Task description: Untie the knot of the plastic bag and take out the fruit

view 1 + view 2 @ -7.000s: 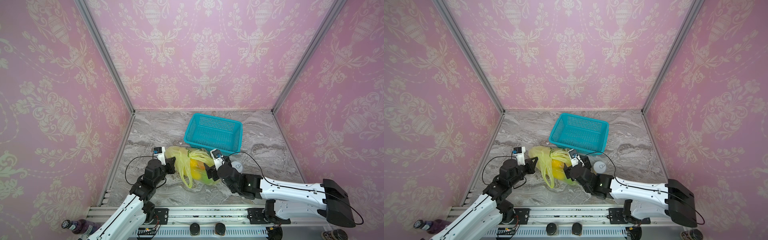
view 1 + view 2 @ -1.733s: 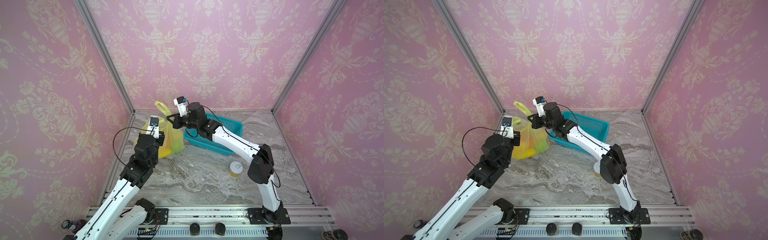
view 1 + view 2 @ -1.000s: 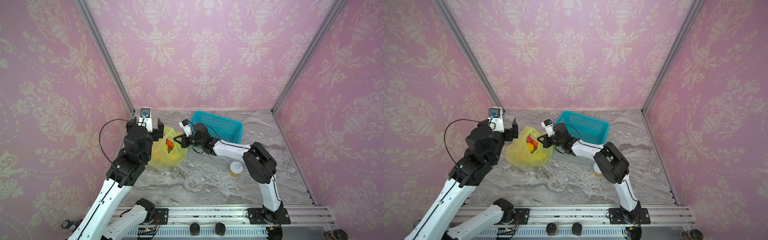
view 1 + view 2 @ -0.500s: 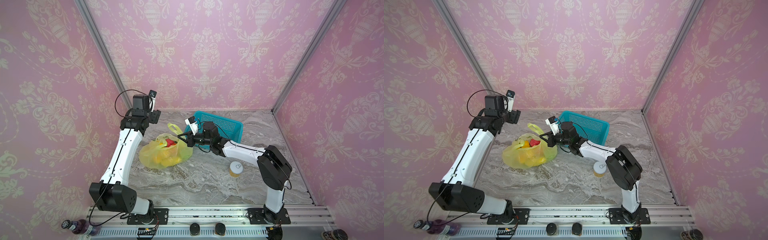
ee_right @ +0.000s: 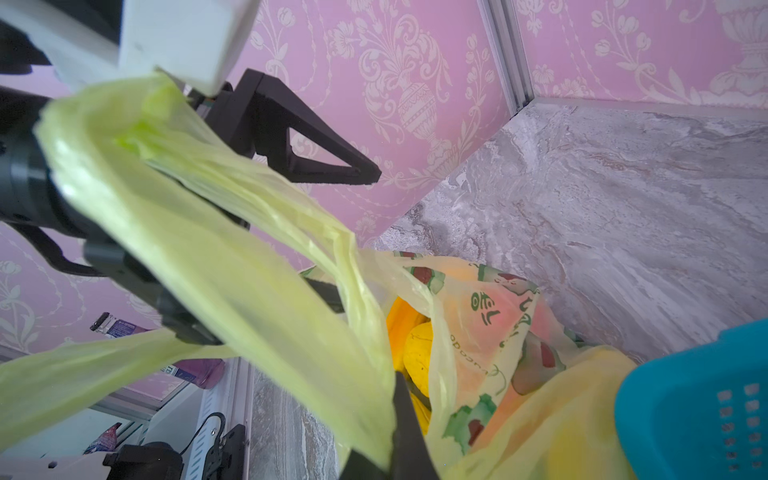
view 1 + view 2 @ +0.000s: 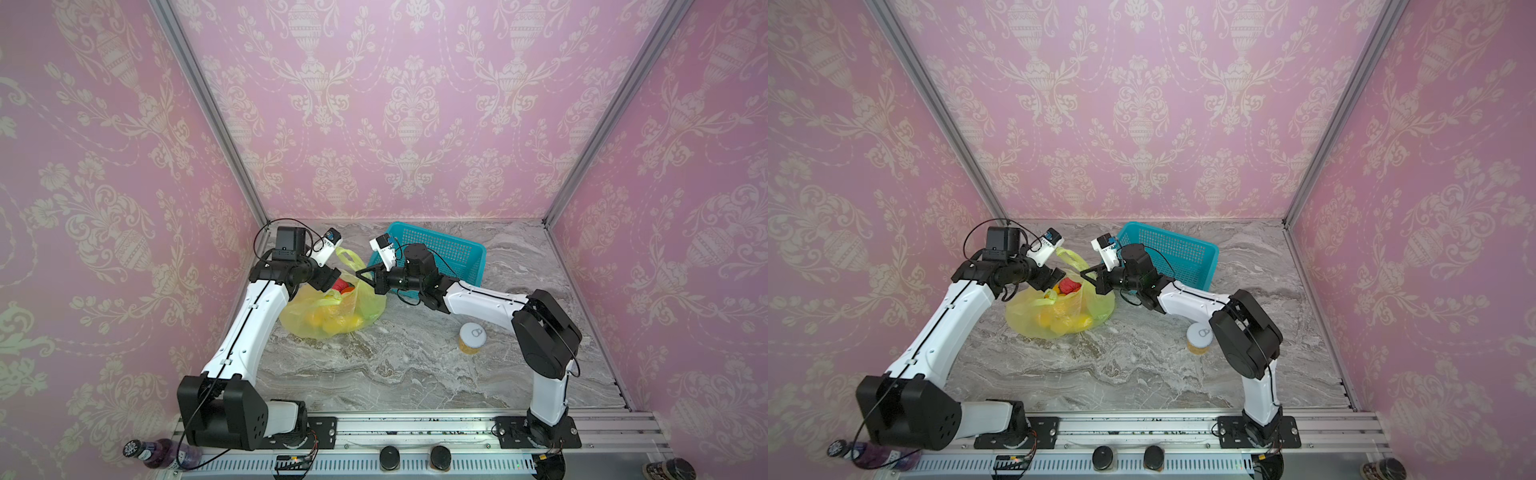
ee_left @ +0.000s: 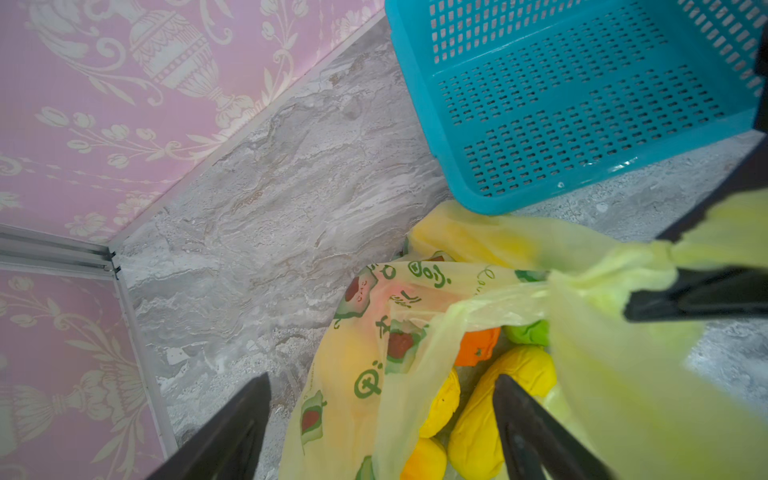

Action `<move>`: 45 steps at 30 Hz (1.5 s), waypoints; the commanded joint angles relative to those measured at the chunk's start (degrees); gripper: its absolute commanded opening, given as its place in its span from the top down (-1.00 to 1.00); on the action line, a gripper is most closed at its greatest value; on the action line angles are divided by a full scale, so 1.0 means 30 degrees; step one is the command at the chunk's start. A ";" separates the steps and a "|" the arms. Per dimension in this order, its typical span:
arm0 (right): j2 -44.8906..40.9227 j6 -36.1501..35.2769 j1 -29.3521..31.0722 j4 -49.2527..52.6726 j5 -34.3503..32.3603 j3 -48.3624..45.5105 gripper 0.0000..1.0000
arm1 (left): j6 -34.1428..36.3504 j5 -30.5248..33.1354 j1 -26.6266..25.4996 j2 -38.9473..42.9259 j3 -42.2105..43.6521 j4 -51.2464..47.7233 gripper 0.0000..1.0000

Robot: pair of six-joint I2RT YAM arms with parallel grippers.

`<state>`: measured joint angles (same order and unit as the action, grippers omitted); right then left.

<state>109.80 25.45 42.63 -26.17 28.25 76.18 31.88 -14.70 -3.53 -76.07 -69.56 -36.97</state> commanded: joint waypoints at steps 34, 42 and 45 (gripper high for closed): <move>-0.3610 -0.1074 -0.1757 -0.0634 -0.1057 -0.3890 -0.56 | -0.5602 1.5066 -0.0963 -0.5188 -0.8346 0.0304 1.00; -0.4198 -0.1741 -0.2448 0.0275 -0.2116 -0.4267 -0.62 | -0.9206 1.2604 -0.0967 -0.4676 -1.2071 -0.1846 1.00; -0.4398 -0.1785 -0.2390 0.0112 -0.1515 -0.4362 -0.63 | -0.9719 1.0492 -0.1187 -0.3906 -1.0785 -0.1709 1.00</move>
<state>98.98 21.80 35.03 -26.02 23.18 63.90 7.88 21.69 -6.87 -90.35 -103.61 -40.47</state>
